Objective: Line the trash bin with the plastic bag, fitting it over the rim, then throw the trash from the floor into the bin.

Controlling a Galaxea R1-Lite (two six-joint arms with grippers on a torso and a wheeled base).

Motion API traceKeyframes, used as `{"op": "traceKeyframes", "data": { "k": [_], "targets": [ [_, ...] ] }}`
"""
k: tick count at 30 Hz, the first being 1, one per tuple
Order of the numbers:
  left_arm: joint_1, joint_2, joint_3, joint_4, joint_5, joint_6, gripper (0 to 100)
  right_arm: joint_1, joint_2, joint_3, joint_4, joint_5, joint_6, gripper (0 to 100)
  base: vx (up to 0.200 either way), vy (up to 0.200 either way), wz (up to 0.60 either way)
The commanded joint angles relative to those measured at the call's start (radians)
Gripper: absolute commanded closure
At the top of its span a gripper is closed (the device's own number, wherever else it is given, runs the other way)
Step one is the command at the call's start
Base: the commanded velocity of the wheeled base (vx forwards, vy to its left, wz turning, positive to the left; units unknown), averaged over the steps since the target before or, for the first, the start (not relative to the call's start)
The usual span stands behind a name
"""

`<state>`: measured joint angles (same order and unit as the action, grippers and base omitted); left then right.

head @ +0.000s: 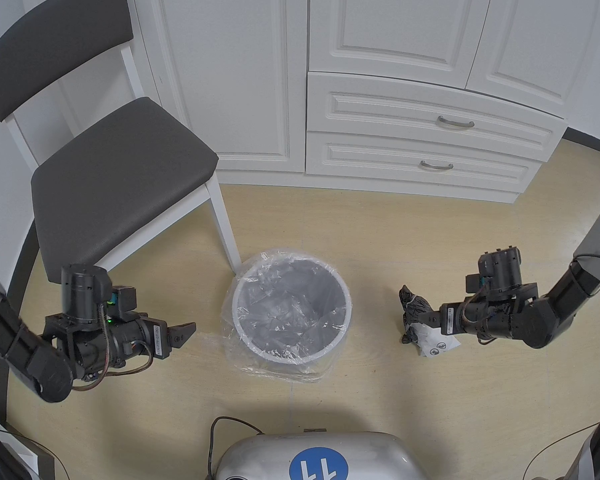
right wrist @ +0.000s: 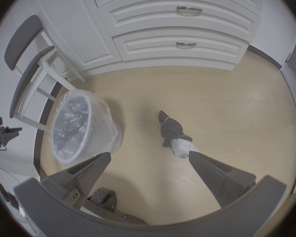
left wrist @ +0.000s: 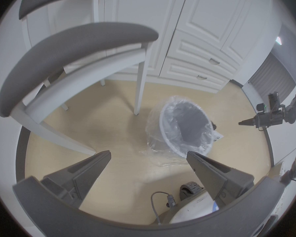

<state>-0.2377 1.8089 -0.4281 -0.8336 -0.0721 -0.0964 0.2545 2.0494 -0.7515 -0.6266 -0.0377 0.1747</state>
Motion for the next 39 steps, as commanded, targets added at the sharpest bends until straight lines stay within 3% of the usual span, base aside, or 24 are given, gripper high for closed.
{"op": "traceKeyframes", "data": {
  "k": [1,4,11,12,13,18,22,31,33,38,39],
  "targets": [
    [-0.046,-0.207,0.141,-0.071,0.002,-0.003,0,-0.012,-0.152,0.178,-0.064,-0.008,-0.034,0,0.000,0.000,0.00],
    [-0.049,-0.257,0.166,-0.071,0.002,-0.016,0,-0.031,-0.187,0.247,-0.091,-0.010,-0.069,0,0.000,0.000,0.00],
    [-0.086,-0.353,0.206,-0.064,0.008,-0.109,0,-0.156,-0.207,0.317,-0.255,0.005,-0.356,0,0.000,0.000,0.00],
    [-0.086,-0.353,0.206,-0.064,0.008,-0.109,0,-0.156,-0.207,0.317,-0.255,0.005,-0.356,0,0.000,0.000,0.00],
    [-0.095,-0.367,0.221,-0.065,0.045,-0.111,0,-0.172,-0.198,0.300,-0.286,0.005,-0.432,0,0.000,0.000,0.00],
    [-0.144,-0.416,0.259,-0.064,0.137,-0.112,0,-0.176,-0.201,0.248,-0.291,0.019,-0.549,0,0.000,0.000,0.00],
    [-0.177,-0.502,0.272,-0.051,0.143,-0.112,0,-0.170,-0.209,0.199,-0.289,0.067,-0.612,0,0.000,0.000,0.00],
    [-0.187,-0.619,0.236,0.079,0.146,-0.102,0,-0.185,-0.273,0.199,-0.285,0.065,-0.649,0,0.000,0.000,0.00],
    [-0.187,-0.692,0.200,0.166,0.146,-0.095,0,-0.185,-0.376,0.224,-0.262,0.061,-0.652,0,0.000,0.000,0.00],
    [-0.187,-0.764,0.043,0.386,0.140,-0.091,0,-0.167,-0.468,0.159,-0.048,0.064,-0.652,0,0.000,0.000,0.00],
    [-0.187,-0.770,-0.028,0.482,0.138,-0.091,0,-0.162,-0.475,0.101,0.068,0.065,-0.649,0,0.000,0.000,0.00]
  ]
}}
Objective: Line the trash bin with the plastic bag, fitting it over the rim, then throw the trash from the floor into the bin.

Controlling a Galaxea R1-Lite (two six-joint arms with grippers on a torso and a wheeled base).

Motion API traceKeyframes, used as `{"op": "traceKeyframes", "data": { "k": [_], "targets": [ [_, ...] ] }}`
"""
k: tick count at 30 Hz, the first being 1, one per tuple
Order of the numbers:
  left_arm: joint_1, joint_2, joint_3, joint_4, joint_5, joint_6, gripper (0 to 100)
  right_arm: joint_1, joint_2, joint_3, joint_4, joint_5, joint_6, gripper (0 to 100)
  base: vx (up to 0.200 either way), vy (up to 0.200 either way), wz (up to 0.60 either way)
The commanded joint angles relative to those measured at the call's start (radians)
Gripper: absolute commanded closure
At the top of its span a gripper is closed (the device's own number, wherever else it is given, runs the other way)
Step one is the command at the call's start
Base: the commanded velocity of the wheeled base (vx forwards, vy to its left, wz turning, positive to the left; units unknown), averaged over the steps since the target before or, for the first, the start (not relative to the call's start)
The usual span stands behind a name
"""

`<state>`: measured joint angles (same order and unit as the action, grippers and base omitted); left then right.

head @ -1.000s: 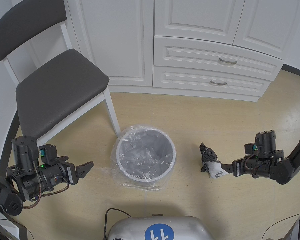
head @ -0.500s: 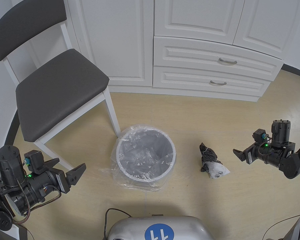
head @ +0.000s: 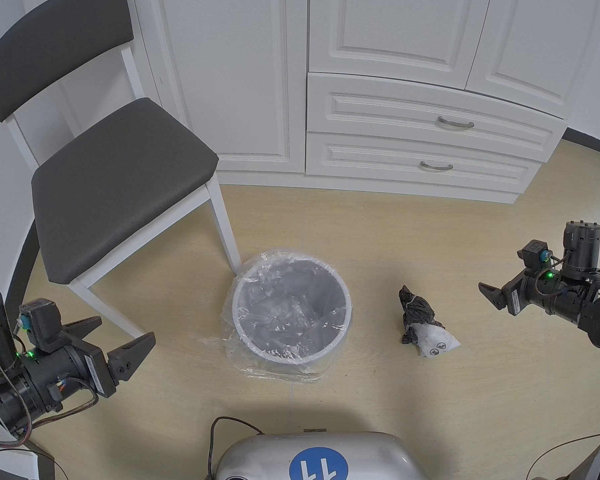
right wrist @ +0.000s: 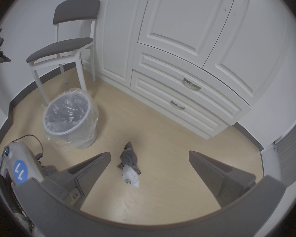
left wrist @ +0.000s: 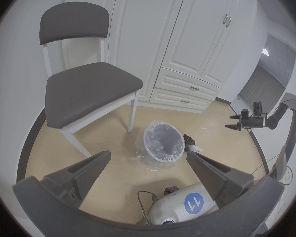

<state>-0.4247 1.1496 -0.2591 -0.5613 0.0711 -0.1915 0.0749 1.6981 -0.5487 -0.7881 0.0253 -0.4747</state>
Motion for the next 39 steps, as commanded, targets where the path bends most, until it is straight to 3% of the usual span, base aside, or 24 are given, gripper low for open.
{"op": "traceKeyframes", "data": {
  "k": [1,4,6,13,31,39],
  "targets": [
    [0.001,-0.108,-0.265,0.310,-0.005,0.003,0,0.016,-0.126,-0.160,0.342,0.008,0.010,0,0.000,0.000,0.00],
    [0.006,-0.111,-0.351,0.465,-0.004,-0.009,0,0.000,-0.110,-0.246,0.533,0.021,0.065,0,0.000,0.000,0.00],
    [0.006,-0.131,-0.344,0.491,-0.005,-0.023,0,-0.001,-0.072,-0.264,0.584,0.051,0.128,0,0.000,0.000,0.00],
    [-0.017,-0.194,-0.284,0.483,-0.053,-0.022,0,-0.029,0.141,-0.327,0.527,0.079,0.151,0,0.000,0.000,0.00],
    [-0.026,-0.211,-0.252,0.454,-0.053,-0.017,0,-0.017,0.548,-0.478,0.464,0.077,0.151,0,0.000,0.000,0.00],
    [-0.026,-0.212,-0.255,0.452,-0.053,-0.016,0,-0.020,0.630,-0.496,0.411,0.077,0.153,0,0.000,0.000,0.00]
  ]
}}
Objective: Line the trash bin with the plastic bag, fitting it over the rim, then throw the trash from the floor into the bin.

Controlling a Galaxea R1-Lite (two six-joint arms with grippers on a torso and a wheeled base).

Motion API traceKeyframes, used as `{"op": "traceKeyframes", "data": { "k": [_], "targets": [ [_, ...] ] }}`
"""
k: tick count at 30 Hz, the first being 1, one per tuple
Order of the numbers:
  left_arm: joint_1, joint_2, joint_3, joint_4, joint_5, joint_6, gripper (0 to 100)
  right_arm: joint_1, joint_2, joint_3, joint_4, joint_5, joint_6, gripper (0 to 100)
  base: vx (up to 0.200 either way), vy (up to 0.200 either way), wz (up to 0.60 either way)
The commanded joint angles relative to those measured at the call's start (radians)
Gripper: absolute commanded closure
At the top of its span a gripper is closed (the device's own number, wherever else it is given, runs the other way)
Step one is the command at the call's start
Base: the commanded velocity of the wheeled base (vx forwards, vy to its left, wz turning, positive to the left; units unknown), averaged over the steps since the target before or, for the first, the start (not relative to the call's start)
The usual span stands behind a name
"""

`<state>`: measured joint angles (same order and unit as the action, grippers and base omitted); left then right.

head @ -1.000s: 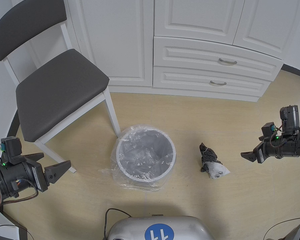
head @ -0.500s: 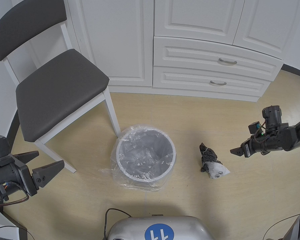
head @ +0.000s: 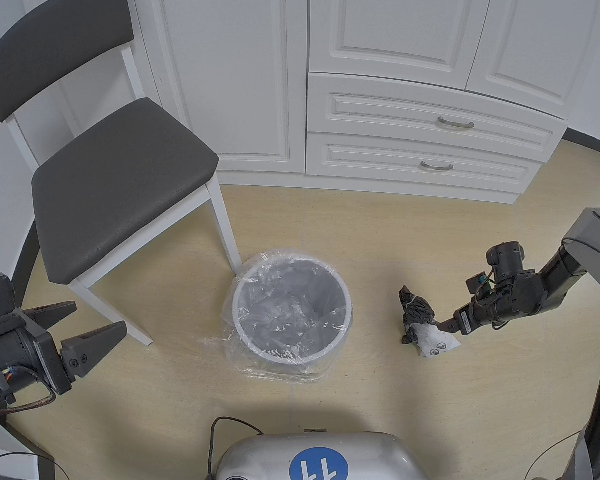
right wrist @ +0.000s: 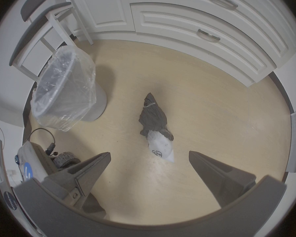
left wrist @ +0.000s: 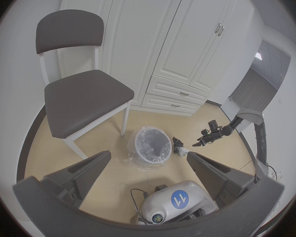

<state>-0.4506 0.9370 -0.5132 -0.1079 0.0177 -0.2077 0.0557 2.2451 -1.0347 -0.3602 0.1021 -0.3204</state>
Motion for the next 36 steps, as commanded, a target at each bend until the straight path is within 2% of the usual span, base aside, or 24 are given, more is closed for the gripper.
{"op": "traceKeyframes", "data": {
  "k": [1,11,12,26,29,34,35,36],
  "targets": [
    [0.000,-0.001,-0.001,0.000,0.001,0.001,0,-0.001,0.093,-0.011,-0.025,-0.001,-0.002,0,0.000,0.000,0.00],
    [0.000,-0.007,0.002,0.000,0.001,0.005,0,-0.001,0.176,-0.048,-0.102,0.001,0.001,0,0.000,0.000,0.00],
    [0.000,-0.006,0.004,0.000,0.002,0.030,0,-0.005,0.197,-0.067,-0.115,0.010,0.001,0,0.000,0.000,0.00],
    [0.000,-0.012,0.015,0.000,0.001,0.057,0,-0.002,0.327,-0.245,-0.111,0.010,0.040,0,0.000,0.000,0.00],
    [0.000,-0.010,0.018,0.000,0.001,0.057,0,0.006,0.347,-0.295,-0.106,0.011,0.112,0,0.000,0.000,0.00],
    [0.000,-0.010,0.018,0.000,0.001,0.059,0,0.007,0.353,-0.311,-0.103,0.021,0.129,0,0.000,0.000,0.00],
    [-0.002,-0.010,0.021,0.000,-0.001,0.059,0,0.007,0.366,-0.340,-0.097,0.116,0.136,0,0.000,0.000,0.00],
    [0.000,-0.010,0.021,0.000,0.001,0.060,0,0.006,0.370,-0.357,-0.088,0.139,0.141,0,0.000,0.000,0.00]
  ]
}}
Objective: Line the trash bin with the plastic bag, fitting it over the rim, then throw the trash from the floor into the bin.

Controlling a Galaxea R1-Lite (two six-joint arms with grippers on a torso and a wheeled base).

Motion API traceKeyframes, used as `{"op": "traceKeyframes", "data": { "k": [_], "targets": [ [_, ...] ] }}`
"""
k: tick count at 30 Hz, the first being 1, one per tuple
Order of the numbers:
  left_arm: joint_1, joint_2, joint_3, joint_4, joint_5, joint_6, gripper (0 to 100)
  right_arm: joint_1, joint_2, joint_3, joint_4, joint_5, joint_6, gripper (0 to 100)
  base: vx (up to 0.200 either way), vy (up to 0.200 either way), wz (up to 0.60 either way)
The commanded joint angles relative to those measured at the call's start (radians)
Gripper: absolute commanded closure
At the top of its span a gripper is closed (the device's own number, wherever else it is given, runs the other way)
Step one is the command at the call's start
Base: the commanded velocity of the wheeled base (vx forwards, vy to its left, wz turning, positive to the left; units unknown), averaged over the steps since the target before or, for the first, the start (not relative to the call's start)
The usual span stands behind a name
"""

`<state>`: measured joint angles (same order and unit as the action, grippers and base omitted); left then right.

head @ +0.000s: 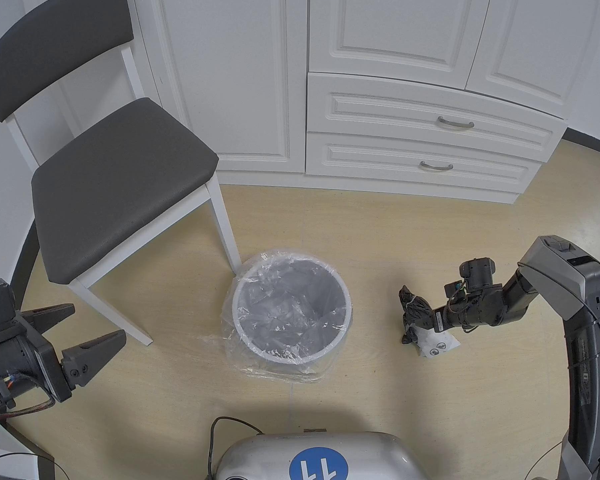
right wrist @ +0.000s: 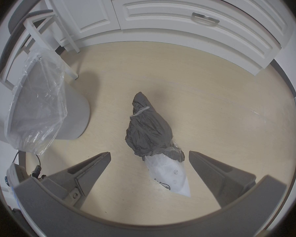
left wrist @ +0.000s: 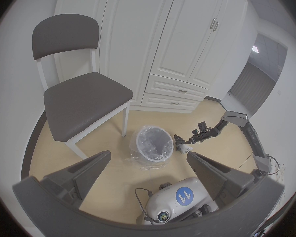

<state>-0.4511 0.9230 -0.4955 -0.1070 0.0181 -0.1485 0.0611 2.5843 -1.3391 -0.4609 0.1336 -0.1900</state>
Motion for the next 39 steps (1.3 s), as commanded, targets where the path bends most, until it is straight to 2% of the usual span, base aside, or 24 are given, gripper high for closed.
{"op": "traceKeyframes", "data": {
  "k": [1,6,11,19,23,31,38,39],
  "targets": [
    [0.000,0.005,0.003,0.000,-0.001,0.003,0,0.002,0.039,-0.078,0.025,0.124,0.017,0,0.000,0.000,0.00],
    [0.000,0.007,0.006,0.000,-0.001,0.015,0,0.005,0.151,-0.219,0.031,0.133,0.049,0,0.000,0.000,0.00],
    [-0.006,0.011,0.015,-0.002,-0.001,0.021,0,-0.001,0.178,-0.316,0.172,0.136,0.063,0,0.000,0.000,0.00],
    [-0.011,0.010,0.015,-0.002,-0.001,0.021,0,-0.010,0.249,-0.420,0.189,0.124,0.064,0,0.000,0.000,0.00],
    [-0.011,0.017,0.014,-0.014,-0.003,0.021,0,-0.015,0.306,-0.535,0.288,0.096,0.067,0,0.000,0.000,0.00],
    [-0.011,0.023,0.017,-0.042,-0.001,0.021,0,-0.012,0.373,-0.624,0.335,-0.003,0.078,0,0.000,0.000,0.00],
    [-0.011,0.023,0.015,-0.042,-0.001,0.021,0,-0.007,0.373,-0.626,0.341,-0.014,0.087,0,0.000,0.000,0.00],
    [-0.011,0.023,0.015,-0.042,-0.001,0.021,0,-0.007,0.373,-0.626,0.341,-0.014,0.087,100,0.000,0.000,0.00]
  ]
}}
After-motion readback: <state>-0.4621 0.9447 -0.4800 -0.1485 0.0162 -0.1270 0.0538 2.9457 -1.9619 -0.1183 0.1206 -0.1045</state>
